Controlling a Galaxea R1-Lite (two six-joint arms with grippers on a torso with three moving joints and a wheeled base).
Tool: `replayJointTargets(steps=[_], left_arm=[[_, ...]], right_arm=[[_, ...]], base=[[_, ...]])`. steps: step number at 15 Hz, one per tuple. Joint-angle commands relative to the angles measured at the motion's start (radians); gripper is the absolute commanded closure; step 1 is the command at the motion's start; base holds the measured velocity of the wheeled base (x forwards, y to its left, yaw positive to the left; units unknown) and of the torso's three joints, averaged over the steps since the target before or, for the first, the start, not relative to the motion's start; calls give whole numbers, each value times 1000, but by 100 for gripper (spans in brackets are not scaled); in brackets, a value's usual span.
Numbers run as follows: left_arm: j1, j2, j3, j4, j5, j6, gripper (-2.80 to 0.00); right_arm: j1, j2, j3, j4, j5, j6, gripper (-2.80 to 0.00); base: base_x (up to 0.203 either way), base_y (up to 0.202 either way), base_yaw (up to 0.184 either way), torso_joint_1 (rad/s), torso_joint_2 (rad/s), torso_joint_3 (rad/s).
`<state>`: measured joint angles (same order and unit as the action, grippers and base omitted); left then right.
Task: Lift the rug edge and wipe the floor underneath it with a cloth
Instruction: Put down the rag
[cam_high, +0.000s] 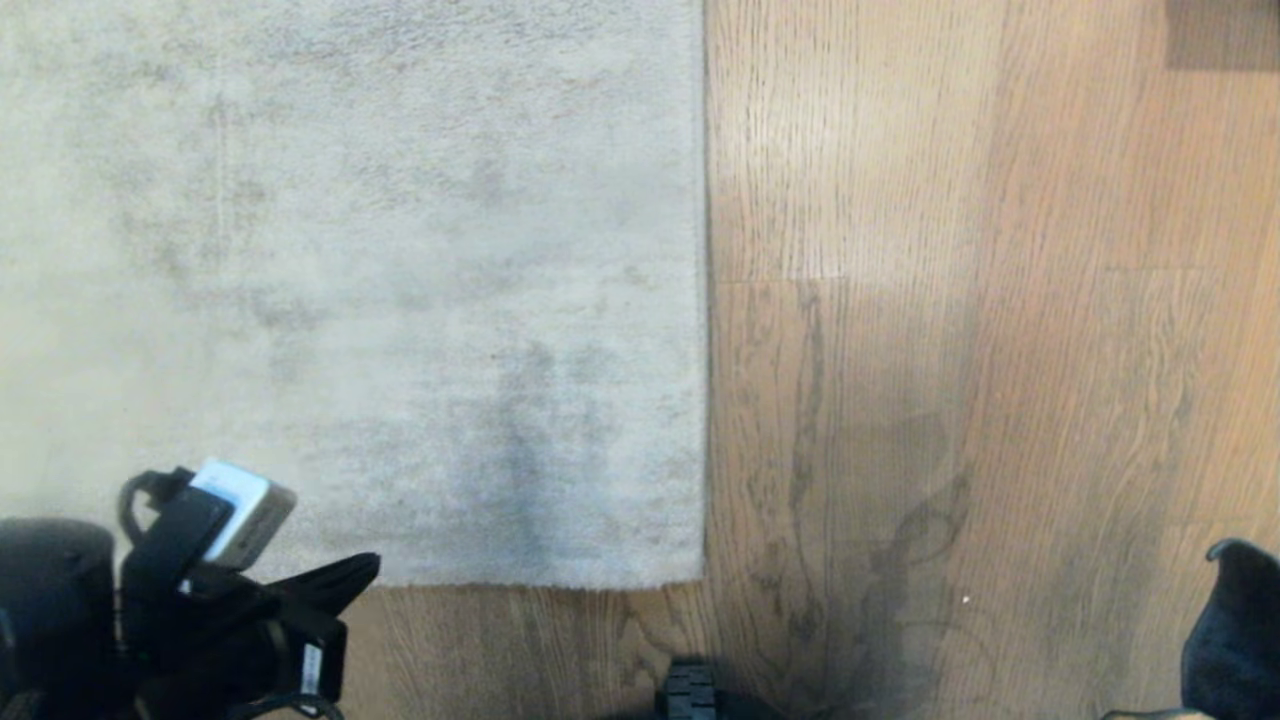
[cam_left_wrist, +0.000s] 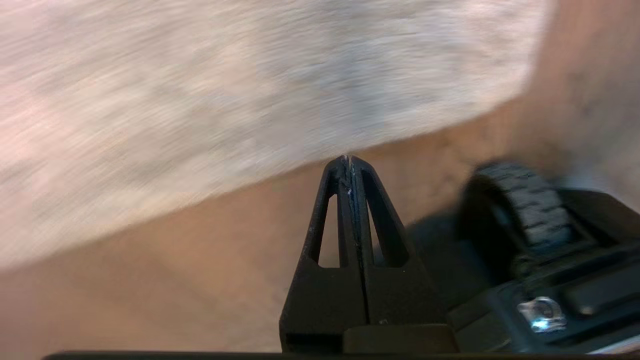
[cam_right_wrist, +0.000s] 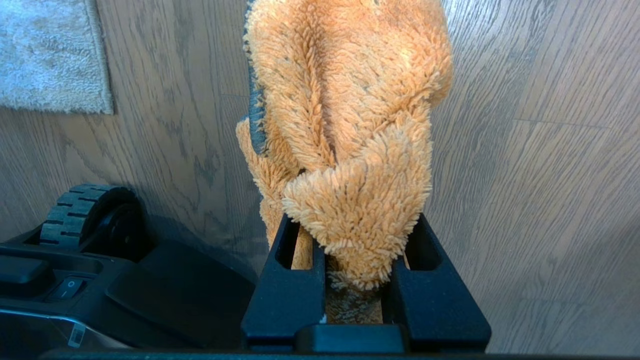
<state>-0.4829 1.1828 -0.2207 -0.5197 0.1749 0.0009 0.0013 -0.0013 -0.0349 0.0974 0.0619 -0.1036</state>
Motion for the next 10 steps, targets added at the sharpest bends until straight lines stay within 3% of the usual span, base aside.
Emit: replayJointTargets(steps=[1, 4, 7, 10], left_arm=[[83, -175, 26, 43, 0, 1, 0], [233, -307, 57, 104, -6, 1, 0], [395, -402, 116, 112, -111, 4, 0], [441, -505, 194, 114, -156, 4, 0]], right_arm=[[0, 1, 1, 1, 1, -1, 0], [0, 1, 0, 0, 1, -1, 0], [0, 1, 0, 0, 1, -1, 0], [0, 1, 0, 0, 1, -1, 0]], base=[[0, 0, 0, 0, 0, 0], [0, 0, 0, 0, 0, 0], [0, 0, 0, 0, 0, 0], [0, 0, 0, 0, 0, 0]])
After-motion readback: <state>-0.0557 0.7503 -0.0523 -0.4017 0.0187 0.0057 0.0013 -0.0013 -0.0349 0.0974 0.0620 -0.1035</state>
